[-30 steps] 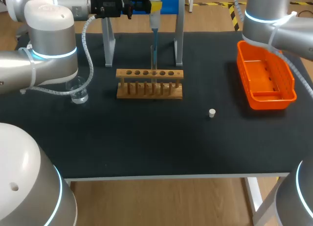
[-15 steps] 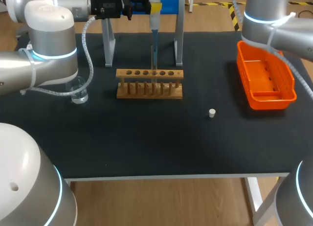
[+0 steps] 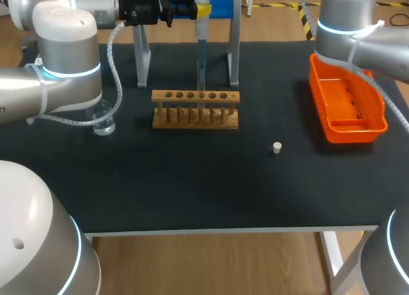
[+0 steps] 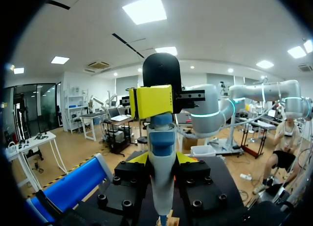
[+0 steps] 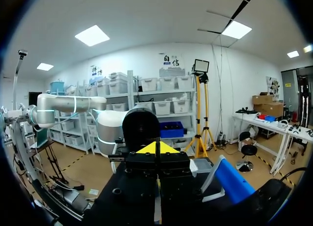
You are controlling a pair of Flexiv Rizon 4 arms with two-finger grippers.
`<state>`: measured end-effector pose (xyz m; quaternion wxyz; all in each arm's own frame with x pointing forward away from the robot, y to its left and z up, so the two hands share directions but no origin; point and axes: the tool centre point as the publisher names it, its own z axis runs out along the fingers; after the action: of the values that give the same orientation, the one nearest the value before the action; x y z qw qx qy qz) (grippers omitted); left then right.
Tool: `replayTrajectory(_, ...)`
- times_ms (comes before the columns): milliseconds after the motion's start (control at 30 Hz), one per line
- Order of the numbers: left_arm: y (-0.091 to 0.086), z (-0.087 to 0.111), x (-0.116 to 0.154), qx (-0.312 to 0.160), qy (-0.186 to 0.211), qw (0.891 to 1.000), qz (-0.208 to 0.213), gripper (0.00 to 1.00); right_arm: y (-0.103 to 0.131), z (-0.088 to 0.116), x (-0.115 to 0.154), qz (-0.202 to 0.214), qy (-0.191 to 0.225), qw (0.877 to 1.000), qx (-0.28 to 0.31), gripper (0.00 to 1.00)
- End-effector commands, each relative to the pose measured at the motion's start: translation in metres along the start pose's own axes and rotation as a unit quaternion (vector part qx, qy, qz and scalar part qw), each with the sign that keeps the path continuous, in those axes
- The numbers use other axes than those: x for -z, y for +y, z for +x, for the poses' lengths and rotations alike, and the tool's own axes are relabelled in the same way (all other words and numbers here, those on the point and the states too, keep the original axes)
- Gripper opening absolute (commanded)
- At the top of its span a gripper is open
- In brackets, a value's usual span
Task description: Invert the test tube, pick up the pipette, mount the tip to pipette, aspirate from beaker and dispense into the tube, eject the tip, return the pipette, and cap with the stopper.
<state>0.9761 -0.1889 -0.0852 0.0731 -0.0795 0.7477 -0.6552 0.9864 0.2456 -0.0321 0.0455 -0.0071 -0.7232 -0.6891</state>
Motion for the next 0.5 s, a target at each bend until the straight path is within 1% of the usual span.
replayTrajectory(33, -0.005, 0.000, -0.001, -0.001, -0.002, 1.000, 0.002, 0.00, -0.009, -0.004, 0.000, 0.001, 0.004, 1.000, -0.002, 0.00)
replayTrajectory(267, -0.005, 0.000, -0.001, -0.001, -0.002, 1.000, 0.002, 0.00, -0.010, -0.003, 0.000, 0.001, 0.004, 1.000, -0.004, 0.00)
replayTrajectory(333, -0.005, 0.000, -0.001, -0.001, -0.002, 1.000, 0.002, 0.00, -0.004, -0.001, 0.002, -0.002, 0.003, 1.000, 0.003, 0.00)
replayTrajectory(500, -0.005, 0.000, -0.001, -0.001, -0.002, 1.000, 0.002, 0.00, 0.022, 0.004, 0.008, -0.008, -0.003, 1.000, 0.030, 0.00)
